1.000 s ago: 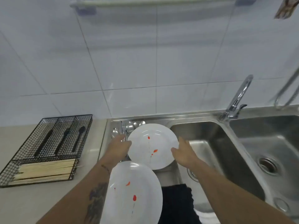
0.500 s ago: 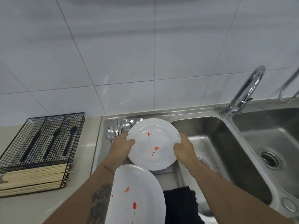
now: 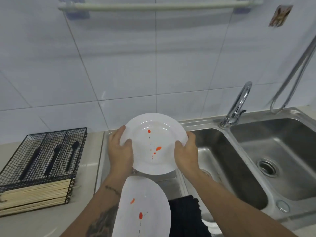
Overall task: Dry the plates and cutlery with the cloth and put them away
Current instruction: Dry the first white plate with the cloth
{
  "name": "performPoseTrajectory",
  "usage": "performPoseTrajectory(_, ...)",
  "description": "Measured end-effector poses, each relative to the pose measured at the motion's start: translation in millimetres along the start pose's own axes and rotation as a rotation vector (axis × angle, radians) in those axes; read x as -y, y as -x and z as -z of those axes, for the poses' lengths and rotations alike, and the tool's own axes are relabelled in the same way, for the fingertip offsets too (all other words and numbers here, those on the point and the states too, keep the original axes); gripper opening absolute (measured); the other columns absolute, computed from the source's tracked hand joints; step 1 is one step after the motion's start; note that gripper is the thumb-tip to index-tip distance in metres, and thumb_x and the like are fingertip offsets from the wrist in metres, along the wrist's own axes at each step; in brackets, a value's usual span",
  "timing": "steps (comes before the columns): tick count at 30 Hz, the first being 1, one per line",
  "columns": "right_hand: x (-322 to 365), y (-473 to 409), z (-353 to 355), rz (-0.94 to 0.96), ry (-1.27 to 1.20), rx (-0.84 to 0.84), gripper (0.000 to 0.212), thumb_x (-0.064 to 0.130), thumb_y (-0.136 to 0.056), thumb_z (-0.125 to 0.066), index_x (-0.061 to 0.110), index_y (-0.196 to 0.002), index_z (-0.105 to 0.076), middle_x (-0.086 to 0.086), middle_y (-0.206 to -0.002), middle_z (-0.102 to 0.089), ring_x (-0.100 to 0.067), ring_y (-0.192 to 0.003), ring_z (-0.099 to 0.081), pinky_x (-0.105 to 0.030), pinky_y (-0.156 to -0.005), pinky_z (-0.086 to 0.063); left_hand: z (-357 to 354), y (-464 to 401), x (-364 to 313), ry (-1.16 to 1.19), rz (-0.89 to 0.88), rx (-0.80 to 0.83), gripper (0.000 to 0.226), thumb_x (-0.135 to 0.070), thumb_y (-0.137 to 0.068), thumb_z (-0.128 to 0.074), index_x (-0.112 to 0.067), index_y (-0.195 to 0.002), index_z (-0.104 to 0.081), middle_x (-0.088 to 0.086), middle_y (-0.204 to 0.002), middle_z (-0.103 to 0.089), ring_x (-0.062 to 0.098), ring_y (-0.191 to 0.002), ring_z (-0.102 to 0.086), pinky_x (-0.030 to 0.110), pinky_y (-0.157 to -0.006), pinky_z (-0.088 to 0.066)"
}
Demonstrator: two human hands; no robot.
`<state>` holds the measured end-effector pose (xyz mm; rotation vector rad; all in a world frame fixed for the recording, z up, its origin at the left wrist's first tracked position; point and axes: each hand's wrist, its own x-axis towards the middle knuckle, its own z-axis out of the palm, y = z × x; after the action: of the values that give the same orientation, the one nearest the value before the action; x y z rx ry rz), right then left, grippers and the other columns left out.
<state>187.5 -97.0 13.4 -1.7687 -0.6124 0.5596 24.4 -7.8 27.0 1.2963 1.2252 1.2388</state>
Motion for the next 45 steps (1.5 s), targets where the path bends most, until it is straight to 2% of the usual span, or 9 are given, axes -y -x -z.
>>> performPoseTrajectory(10,4.7,56.3,18.7,-0.008,0.038,0.238,0.038,0.027,-0.097,-0.044,0.031,-0.133,-0.036,0.015,-0.108,-0.054,-0.004,-0.096,-0.054,-0.026,-0.069,-0.049,47.8,54.4,-2.4,0.354,0.271,-0.076,0.057,0.0,-0.099,-0.046,-0.049,-0.098,-0.074,-0.019,-0.126,-0.065,0.016,-0.116,-0.065,0.037,-0.092,-0.057)
performPoseTrajectory(14,-6.4,78.6,35.5,0.048,0.104,0.202,0.032,0.027,-0.1,-0.039,0.028,-0.126,-0.057,0.013,-0.108,-0.064,-0.011,-0.098,-0.061,-0.037,-0.085,-0.053,71.8,65.4,5.4,0.365,0.322,-0.099,0.052,-0.002,-0.1,-0.045,-0.046,-0.101,-0.073,-0.01,-0.131,-0.063,0.022,-0.119,-0.063,0.044,-0.098,-0.055)
performPoseTrajectory(18,-48.8,112.3,56.4,0.062,0.467,0.18,0.037,0.02,-0.095,-0.045,0.02,-0.13,-0.057,0.0,-0.112,-0.065,-0.016,-0.102,-0.059,-0.034,-0.092,-0.049,96.2,76.8,10.6,0.349,0.325,-0.079,0.049,-0.003,-0.1,-0.044,-0.042,-0.113,-0.071,-0.009,-0.133,-0.061,0.021,-0.12,-0.061,0.046,-0.102,-0.052)
performPoseTrajectory(23,-100.2,162.1,63.2,0.108,1.029,0.403,0.065,0.049,-0.087,-0.046,0.035,-0.149,-0.03,-0.001,-0.152,-0.035,-0.028,-0.138,-0.03,-0.045,-0.112,-0.03,121.7,86.1,14.0,0.352,0.319,-0.067,0.047,-0.002,-0.1,-0.044,-0.031,-0.129,-0.067,-0.024,-0.112,-0.062,0.014,-0.109,-0.062,0.036,-0.097,-0.053)
performPoseTrajectory(28,-116.0,190.3,47.2,-0.001,1.128,0.436,0.075,0.067,-0.084,-0.033,0.048,-0.15,-0.004,-0.001,-0.165,0.002,-0.032,-0.15,0.005,-0.061,-0.114,-0.007,135.6,97.4,19.6,0.329,0.336,-0.038,0.047,-0.003,-0.099,-0.046,-0.034,-0.124,-0.07,-0.031,-0.103,-0.062,-0.001,-0.095,-0.061,0.019,-0.075,-0.052)
performPoseTrajectory(34,-100.7,188.4,52.0,-0.003,1.151,0.349,0.065,0.036,-0.082,-0.046,0.034,-0.145,-0.029,-0.004,-0.144,-0.034,-0.033,-0.133,-0.032,-0.054,-0.104,-0.032,142.5,105.6,20.6,0.283,0.352,-0.027,0.047,-0.004,-0.099,-0.045,-0.037,-0.12,-0.071,-0.032,-0.101,-0.06,-0.001,-0.091,-0.061,0.019,-0.071,-0.05)
performPoseTrajectory(38,-96.7,181.4,49.0,-0.079,1.044,0.283,0.049,0.049,-0.086,-0.04,0.026,-0.129,-0.043,-0.004,-0.133,-0.042,-0.032,-0.125,-0.04,-0.052,-0.102,-0.034,142.8,105.6,17.8,0.281,0.351,-0.026,0.047,-0.003,-0.099,-0.045,-0.035,-0.122,-0.071,-0.028,-0.106,-0.063,0.003,-0.092,-0.063,0.02,-0.07,-0.051)
performPoseTrajectory(41,-105.8,185.1,40.8,-0.066,1.078,0.251,0.064,0.063,-0.076,-0.046,0.029,-0.13,-0.036,-0.002,-0.133,-0.036,-0.031,-0.128,-0.035,-0.055,-0.103,-0.032,142.5,103.0,16.7,0.282,0.357,-0.038,0.047,-0.004,-0.099,-0.045,-0.035,-0.124,-0.071,-0.025,-0.11,-0.062,0.005,-0.096,-0.062,0.024,-0.073,-0.052)
performPoseTrajectory(45,-115.6,183.7,31.5,-0.033,1.124,0.155,0.069,0.046,-0.077,-0.048,0.033,-0.142,-0.026,-0.003,-0.133,-0.035,-0.03,-0.122,-0.035,-0.05,-0.097,-0.033,137.1,100.7,16.5,0.283,0.355,-0.055,0.046,-0.004,-0.1,-0.046,-0.035,-0.124,-0.071,-0.029,-0.105,-0.061,0.003,-0.095,-0.061,0.024,-0.076,-0.052)
